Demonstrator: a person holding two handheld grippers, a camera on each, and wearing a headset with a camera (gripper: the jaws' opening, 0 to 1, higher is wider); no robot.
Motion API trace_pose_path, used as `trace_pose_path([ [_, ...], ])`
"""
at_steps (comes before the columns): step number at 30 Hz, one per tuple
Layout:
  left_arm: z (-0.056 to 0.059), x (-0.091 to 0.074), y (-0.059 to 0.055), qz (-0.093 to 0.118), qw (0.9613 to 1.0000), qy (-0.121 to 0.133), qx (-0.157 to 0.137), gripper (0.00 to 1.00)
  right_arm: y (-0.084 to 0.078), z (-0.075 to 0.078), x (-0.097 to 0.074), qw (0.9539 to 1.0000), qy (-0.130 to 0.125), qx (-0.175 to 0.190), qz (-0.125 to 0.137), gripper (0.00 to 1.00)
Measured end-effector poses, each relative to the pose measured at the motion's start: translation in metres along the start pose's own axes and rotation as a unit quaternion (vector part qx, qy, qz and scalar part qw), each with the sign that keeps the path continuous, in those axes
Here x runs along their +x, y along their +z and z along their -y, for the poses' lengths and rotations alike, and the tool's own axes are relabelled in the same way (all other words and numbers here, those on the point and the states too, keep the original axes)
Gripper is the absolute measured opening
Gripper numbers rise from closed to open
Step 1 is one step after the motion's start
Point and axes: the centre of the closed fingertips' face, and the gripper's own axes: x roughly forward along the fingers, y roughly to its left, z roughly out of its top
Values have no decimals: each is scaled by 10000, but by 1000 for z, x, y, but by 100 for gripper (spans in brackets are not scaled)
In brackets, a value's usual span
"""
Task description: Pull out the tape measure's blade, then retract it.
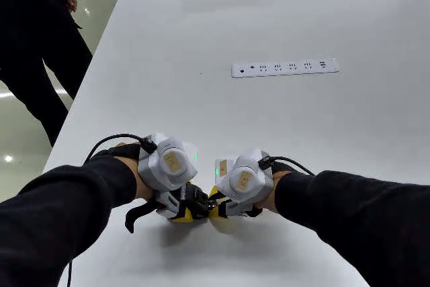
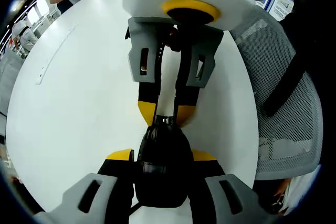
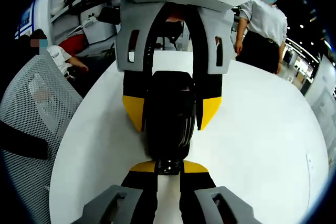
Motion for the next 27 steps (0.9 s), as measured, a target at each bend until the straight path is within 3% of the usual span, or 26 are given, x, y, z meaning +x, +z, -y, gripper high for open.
trace_pose_path([
  [27,0,0,0,11,9999,-4,-133,34,-22,1,-14,9989,-3,470,-73,8],
])
